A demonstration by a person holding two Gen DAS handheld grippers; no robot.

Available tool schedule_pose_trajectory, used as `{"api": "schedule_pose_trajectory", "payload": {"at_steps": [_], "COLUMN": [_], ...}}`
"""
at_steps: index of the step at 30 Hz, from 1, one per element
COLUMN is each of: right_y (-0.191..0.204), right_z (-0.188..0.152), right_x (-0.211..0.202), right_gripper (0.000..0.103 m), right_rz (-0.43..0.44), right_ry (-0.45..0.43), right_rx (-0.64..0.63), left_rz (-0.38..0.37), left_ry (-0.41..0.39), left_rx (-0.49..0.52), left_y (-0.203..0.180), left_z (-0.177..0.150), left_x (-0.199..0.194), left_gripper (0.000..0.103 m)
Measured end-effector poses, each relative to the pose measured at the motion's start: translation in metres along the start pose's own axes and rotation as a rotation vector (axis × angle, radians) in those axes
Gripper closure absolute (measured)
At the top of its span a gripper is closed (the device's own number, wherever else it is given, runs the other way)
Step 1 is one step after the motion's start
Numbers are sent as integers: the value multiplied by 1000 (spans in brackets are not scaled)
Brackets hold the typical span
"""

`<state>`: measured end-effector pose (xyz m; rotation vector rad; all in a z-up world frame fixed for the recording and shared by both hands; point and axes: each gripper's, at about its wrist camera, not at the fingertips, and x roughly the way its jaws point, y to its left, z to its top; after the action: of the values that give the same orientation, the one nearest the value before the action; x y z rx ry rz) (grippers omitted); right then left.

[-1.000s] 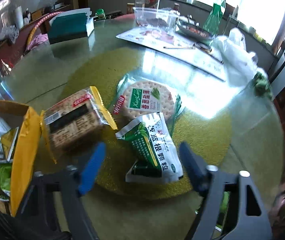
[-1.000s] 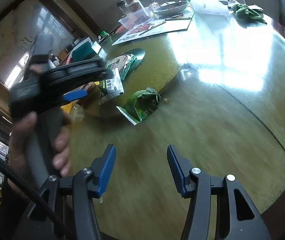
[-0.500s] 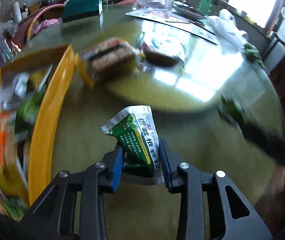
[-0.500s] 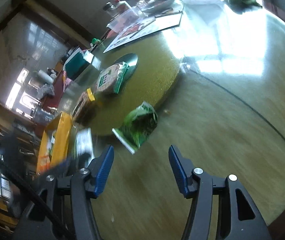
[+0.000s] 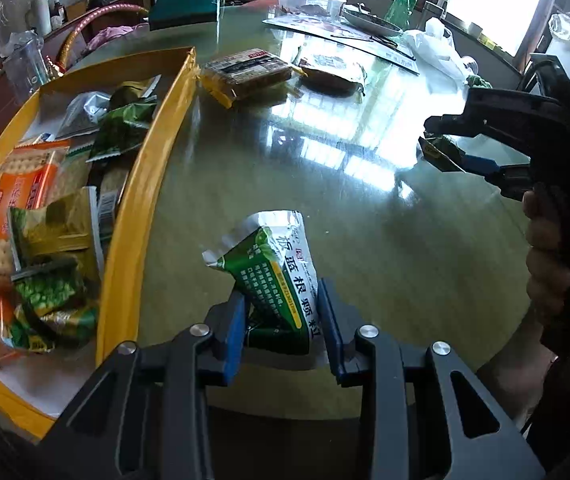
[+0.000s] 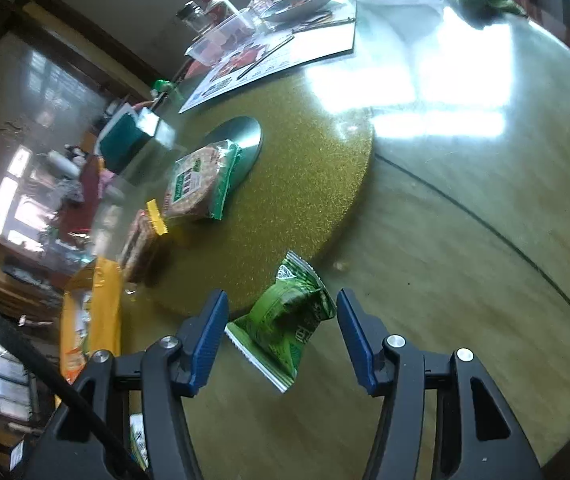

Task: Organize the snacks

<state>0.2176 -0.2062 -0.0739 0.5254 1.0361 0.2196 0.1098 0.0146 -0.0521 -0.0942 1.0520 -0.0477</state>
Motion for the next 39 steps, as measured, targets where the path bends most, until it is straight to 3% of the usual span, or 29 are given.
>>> {"api": "schedule_pose_trajectory", "payload": {"at_steps": [2, 8, 15, 21, 26, 39], "right_y": [3, 7, 19, 17, 27, 47], "right_z": [-3, -13, -54, -84, -98, -114], "right_x": [0, -2, -14, -26, -32, -42], "right_gripper": [58, 62, 64, 64, 64, 64], "right_rz": [-33, -38, 17, 85, 60, 101], "right_ry": [-6, -16, -12, -16, -17, -41], "right_rx": [-9, -55, -150, -154, -215, -247], "left_rz": [2, 2, 14, 22, 33, -29], "left_ry": [-5, -11, -27, -30, -45, -74], "left_rx": [3, 11, 6, 18, 31, -52], "left_y": [0, 0, -2, -3, -5, 12], "left_z": [-2, -5, -10, -8, -9, -9], "left_x": [-1, -2, -4, -3, -2, -12], "left_gripper": [67, 67, 65, 64, 63, 68]}}
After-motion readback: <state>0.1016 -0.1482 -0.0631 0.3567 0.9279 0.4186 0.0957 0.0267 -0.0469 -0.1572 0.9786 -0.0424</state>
